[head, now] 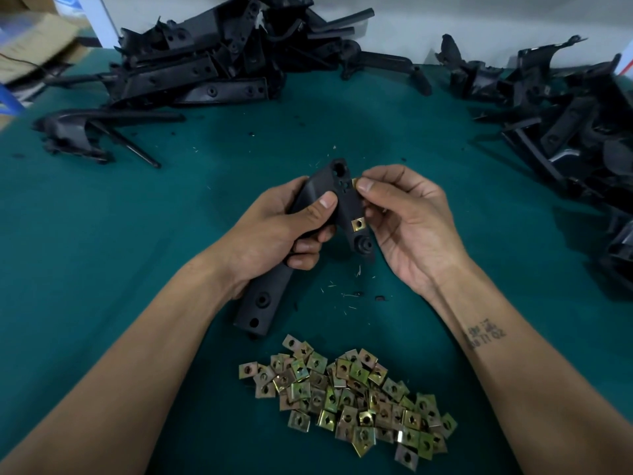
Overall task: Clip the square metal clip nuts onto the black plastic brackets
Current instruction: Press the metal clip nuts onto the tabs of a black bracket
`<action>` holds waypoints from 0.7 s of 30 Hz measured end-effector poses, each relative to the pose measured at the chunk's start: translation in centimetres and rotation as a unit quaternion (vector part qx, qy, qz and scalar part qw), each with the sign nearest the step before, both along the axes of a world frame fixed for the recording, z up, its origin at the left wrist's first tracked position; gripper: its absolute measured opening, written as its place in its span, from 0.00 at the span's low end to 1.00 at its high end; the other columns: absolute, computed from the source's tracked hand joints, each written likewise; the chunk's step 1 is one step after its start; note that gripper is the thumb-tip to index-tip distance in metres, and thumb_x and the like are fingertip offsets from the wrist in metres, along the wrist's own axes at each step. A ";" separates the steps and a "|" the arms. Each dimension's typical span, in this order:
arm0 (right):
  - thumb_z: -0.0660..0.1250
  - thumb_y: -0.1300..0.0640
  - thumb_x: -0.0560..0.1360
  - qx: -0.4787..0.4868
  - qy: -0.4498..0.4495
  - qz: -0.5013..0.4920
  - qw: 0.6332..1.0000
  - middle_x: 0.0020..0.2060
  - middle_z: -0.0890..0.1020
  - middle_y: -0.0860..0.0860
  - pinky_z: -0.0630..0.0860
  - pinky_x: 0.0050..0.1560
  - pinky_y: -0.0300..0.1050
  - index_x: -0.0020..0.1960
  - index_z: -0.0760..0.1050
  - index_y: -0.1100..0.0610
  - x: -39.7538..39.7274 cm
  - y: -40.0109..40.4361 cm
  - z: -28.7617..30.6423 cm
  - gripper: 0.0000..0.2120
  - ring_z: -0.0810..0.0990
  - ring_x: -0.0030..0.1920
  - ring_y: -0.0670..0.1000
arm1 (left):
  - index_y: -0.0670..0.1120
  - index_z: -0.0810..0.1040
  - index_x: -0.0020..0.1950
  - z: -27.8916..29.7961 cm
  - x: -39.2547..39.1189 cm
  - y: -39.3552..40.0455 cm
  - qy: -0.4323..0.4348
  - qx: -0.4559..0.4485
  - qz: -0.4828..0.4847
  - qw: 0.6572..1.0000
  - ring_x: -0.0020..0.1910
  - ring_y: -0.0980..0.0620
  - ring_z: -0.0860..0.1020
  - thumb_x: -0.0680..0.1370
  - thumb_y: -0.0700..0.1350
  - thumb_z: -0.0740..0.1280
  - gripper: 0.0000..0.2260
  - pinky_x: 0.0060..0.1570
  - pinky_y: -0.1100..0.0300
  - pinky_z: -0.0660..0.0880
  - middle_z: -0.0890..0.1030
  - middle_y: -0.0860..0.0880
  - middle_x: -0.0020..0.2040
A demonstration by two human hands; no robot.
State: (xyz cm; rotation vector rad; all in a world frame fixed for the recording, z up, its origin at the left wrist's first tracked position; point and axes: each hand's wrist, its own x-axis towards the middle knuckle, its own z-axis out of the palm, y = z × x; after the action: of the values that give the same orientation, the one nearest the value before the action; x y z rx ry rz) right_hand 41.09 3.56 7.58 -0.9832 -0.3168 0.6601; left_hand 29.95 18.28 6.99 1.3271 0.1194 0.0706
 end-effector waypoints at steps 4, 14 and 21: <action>0.74 0.66 0.66 0.001 0.010 -0.013 1.000 0.37 0.84 0.53 0.77 0.37 0.36 0.42 0.79 0.61 -0.4 0.1 0.1 0.07 0.79 0.34 0.46 | 0.44 0.72 0.50 0.0 0.0 0.0 0.003 0.002 0.004 1.000 0.28 0.54 0.61 0.82 0.47 0.65 0.07 0.25 0.64 0.63 0.71 0.47 0.35; 0.72 0.70 0.73 0.000 0.013 -0.051 0.999 0.40 0.85 0.59 0.84 0.38 0.45 0.47 0.79 0.64 -1.2 0.6 0.0 0.05 0.84 0.37 0.52 | 0.43 0.71 0.51 0.1 0.0 0.0 0.003 0.010 0.004 1.000 0.28 0.54 0.61 0.82 0.47 0.64 0.08 0.24 0.64 0.63 0.70 0.47 0.36; 0.71 0.69 0.75 -0.007 0.026 -0.045 0.999 0.36 0.83 0.57 0.81 0.34 0.45 0.39 0.77 0.62 -1.7 0.4 0.2 0.07 0.82 0.33 0.51 | 0.43 0.69 0.51 0.2 -0.1 -0.1 0.001 0.014 0.001 1.000 0.28 0.54 0.61 0.81 0.47 0.64 0.09 0.24 0.63 0.62 0.70 0.47 0.35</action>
State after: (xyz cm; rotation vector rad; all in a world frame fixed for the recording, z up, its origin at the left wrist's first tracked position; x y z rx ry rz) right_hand 39.34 3.99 7.81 -0.9865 -0.2214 0.6056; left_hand 29.89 18.15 7.18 1.3549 0.1223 0.0736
